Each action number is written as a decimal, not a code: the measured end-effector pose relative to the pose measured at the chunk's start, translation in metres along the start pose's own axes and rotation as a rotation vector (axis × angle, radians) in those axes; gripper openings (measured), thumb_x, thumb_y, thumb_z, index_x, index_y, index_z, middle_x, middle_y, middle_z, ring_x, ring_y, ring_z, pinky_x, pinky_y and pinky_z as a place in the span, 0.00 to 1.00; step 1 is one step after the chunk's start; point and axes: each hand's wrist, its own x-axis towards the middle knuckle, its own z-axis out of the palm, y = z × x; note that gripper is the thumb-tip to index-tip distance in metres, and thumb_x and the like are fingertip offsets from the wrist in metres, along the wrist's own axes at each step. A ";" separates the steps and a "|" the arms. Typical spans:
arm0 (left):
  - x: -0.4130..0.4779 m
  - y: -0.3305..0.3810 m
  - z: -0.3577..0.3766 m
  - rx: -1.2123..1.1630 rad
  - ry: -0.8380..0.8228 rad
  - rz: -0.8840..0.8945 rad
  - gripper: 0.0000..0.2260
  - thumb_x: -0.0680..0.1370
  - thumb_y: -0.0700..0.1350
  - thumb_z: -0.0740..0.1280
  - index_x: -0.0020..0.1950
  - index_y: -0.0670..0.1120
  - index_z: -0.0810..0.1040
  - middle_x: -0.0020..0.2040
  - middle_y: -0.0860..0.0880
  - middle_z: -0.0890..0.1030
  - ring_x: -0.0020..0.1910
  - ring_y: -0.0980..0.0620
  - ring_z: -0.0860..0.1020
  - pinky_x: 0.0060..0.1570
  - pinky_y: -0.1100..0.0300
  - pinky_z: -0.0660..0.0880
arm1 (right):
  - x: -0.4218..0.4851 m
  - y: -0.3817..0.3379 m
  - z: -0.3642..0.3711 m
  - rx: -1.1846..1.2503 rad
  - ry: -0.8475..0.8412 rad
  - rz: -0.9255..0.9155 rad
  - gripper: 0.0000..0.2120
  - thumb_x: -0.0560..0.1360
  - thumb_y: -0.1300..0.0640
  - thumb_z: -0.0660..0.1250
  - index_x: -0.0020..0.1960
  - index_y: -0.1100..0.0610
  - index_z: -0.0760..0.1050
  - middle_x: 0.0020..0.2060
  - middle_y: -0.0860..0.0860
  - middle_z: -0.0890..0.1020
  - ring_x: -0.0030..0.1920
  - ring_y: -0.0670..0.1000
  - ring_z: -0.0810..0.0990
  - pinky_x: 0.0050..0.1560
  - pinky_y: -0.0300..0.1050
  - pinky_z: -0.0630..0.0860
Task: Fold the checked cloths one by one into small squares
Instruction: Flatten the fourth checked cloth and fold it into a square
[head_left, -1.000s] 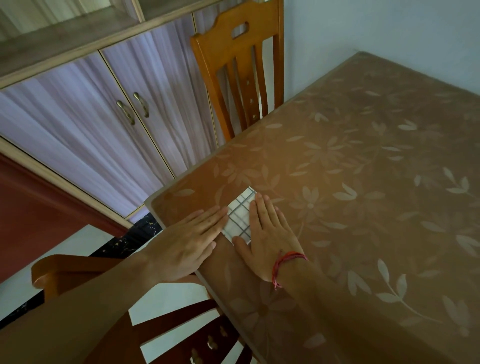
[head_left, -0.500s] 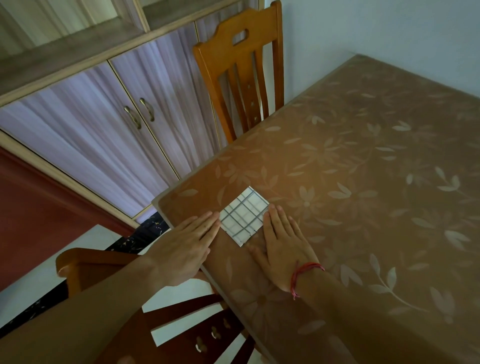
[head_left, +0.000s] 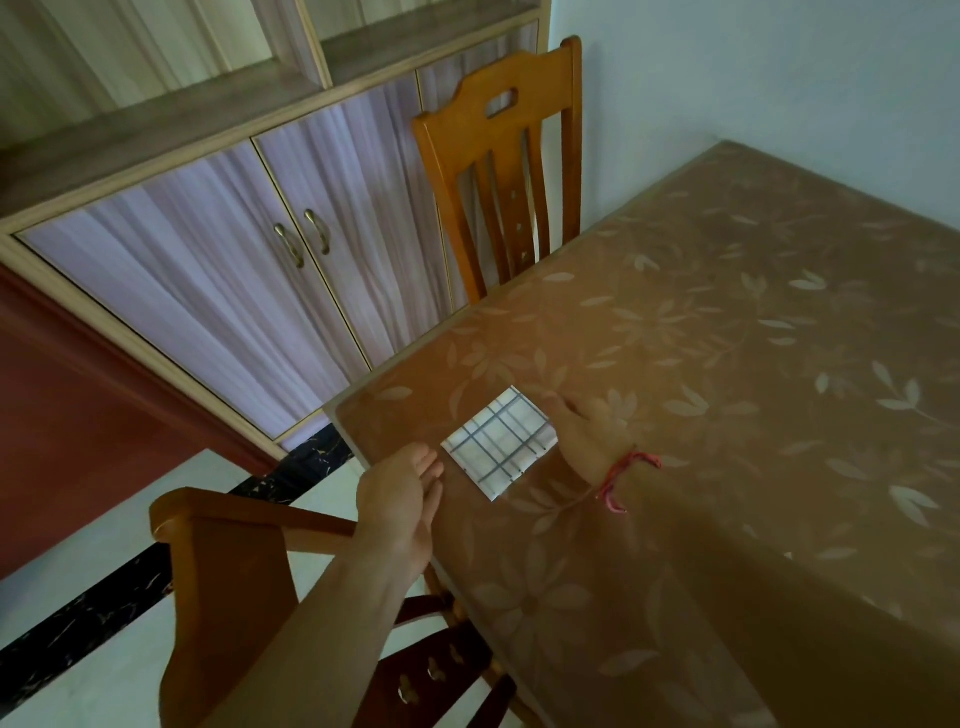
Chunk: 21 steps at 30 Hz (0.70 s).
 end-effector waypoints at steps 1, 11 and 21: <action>-0.001 -0.002 0.001 -0.070 -0.003 -0.037 0.06 0.80 0.37 0.63 0.55 0.42 0.76 0.57 0.44 0.80 0.58 0.48 0.78 0.64 0.52 0.72 | 0.002 -0.002 0.001 0.034 -0.019 0.022 0.22 0.80 0.45 0.55 0.50 0.62 0.79 0.45 0.57 0.83 0.46 0.55 0.81 0.48 0.49 0.76; -0.003 -0.012 0.002 -0.207 -0.035 -0.096 0.10 0.79 0.36 0.64 0.60 0.38 0.77 0.55 0.41 0.82 0.56 0.46 0.80 0.56 0.53 0.77 | 0.004 -0.007 0.002 0.117 -0.053 0.072 0.22 0.80 0.43 0.56 0.53 0.59 0.80 0.50 0.56 0.83 0.52 0.54 0.80 0.47 0.43 0.72; -0.003 -0.010 0.002 -0.189 -0.045 -0.095 0.09 0.79 0.36 0.64 0.58 0.38 0.78 0.53 0.41 0.83 0.54 0.45 0.81 0.56 0.52 0.77 | 0.011 -0.003 0.006 0.198 -0.083 0.070 0.18 0.79 0.40 0.56 0.52 0.50 0.81 0.47 0.48 0.83 0.51 0.48 0.80 0.52 0.43 0.73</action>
